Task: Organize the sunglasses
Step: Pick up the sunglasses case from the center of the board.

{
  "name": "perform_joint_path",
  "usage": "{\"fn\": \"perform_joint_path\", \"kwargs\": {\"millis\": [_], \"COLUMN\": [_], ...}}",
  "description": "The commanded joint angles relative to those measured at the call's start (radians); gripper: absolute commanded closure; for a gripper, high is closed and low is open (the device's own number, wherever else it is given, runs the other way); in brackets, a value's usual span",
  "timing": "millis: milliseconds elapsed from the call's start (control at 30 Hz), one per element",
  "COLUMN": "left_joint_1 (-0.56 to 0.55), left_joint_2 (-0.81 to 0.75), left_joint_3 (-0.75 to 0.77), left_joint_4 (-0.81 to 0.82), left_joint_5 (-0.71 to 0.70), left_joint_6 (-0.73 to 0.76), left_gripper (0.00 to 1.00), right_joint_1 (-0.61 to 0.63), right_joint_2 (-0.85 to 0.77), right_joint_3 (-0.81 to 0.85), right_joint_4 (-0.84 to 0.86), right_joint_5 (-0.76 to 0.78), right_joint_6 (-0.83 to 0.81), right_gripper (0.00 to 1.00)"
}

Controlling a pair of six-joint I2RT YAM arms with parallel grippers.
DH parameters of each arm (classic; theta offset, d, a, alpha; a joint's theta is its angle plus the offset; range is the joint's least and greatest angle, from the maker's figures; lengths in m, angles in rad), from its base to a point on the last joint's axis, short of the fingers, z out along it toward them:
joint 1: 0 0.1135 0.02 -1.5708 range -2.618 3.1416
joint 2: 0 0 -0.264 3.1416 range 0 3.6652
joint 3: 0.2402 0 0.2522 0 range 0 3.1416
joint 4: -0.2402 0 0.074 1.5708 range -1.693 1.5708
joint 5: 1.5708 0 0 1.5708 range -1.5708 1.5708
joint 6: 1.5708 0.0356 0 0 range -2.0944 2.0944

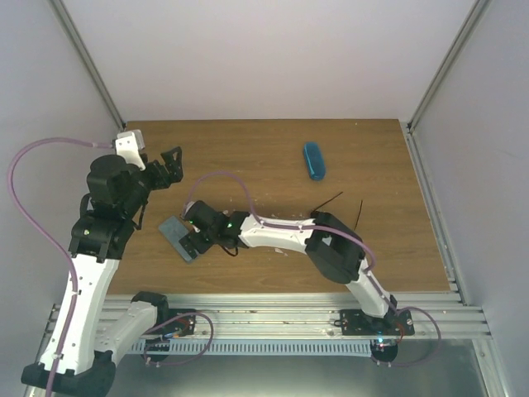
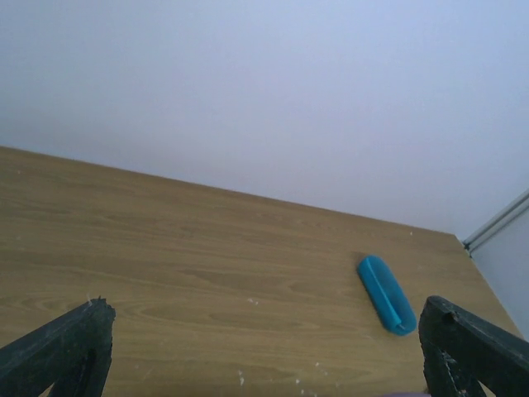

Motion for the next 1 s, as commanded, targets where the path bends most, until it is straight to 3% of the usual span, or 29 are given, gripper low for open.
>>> {"fn": "perform_joint_path", "kwargs": {"millis": [0,167,467,600,767,967], "left_joint_1": [0.007,0.007,0.007,0.007,0.007,0.007], "left_joint_2": [-0.020,-0.022,-0.049,-0.060,-0.079,-0.097], "left_joint_3": [0.011,0.026,0.006,-0.006,-0.029,-0.062], "left_joint_4": [-0.047,-0.080,-0.108,-0.124,-0.126,-0.131], "left_joint_5": [0.024,0.040,0.037,0.048,0.080,0.129], "left_joint_6": [0.026,0.033,0.034,0.025,0.005,-0.035], "left_gripper": [0.01,0.01,0.01,0.01,0.01,0.01], "right_joint_1": [0.018,0.067,0.115,0.127,0.136,0.131], "right_joint_2": [0.089,0.158,0.251,0.243,0.188,0.022], "right_joint_3": [0.109,0.171,0.258,0.244,0.169,-0.016], "right_joint_4": [-0.031,-0.061,-0.177,-0.205,-0.183,-0.065], "right_joint_5": [-0.060,-0.068,0.217,0.270,0.284,0.309], "right_joint_6": [-0.053,-0.095,-0.023,0.031,0.086,0.110], "right_gripper": [0.00,0.00,0.01,0.10,0.30,0.37]}}
